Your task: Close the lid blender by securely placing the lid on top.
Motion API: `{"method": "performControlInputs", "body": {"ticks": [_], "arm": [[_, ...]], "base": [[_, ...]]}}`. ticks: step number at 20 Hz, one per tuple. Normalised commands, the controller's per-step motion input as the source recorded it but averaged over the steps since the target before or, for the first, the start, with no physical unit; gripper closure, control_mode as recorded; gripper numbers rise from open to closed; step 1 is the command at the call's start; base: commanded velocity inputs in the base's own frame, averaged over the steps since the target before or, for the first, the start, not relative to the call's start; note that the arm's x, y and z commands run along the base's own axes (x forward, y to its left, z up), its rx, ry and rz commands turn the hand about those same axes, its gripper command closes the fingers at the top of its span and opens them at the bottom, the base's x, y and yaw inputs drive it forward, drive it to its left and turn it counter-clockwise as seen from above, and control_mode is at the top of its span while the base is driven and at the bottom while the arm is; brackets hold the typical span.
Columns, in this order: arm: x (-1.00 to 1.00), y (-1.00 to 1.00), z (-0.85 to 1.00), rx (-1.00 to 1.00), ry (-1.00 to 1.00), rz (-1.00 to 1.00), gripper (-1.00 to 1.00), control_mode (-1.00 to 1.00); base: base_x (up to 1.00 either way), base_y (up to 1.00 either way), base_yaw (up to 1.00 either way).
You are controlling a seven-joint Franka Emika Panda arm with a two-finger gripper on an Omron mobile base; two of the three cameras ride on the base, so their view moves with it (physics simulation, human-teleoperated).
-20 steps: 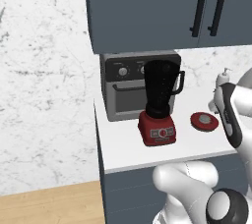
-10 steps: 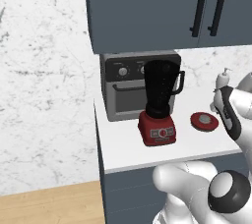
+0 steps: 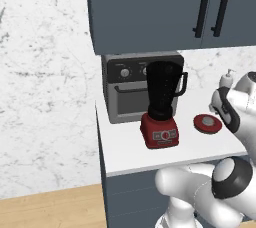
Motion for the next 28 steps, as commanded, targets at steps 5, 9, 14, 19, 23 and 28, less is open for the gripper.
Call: {"method": "performControlInputs", "body": {"ticks": [5, 9, 14, 19, 23, 28], "arm": [[0.36, 0.00, -0.17, 0.00, 0.00, 0.00, -1.00, -1.00], [0.35, -0.05, -0.18, 0.02, 0.00, 0.03, -1.00, -1.00], [0.29, -0.10, -0.25, 0.03, 0.00, 0.07, -1.00, -1.00], [0.24, -0.11, -0.30, 0.03, 0.00, 0.07, -1.00, -1.00], [0.21, -0.07, -0.28, 0.01, 0.00, 0.06, -1.00, -1.00], [0.17, -0.06, -0.24, 0.00, 0.00, 0.06, -1.00, -1.00]], "base": [[0.00, 0.00, 0.00], [0.00, 0.00, 0.00], [0.00, 0.00, 0.00], [0.00, 0.00, 0.00], [0.00, 0.00, 0.00], [0.00, 0.00, 0.00]]}}
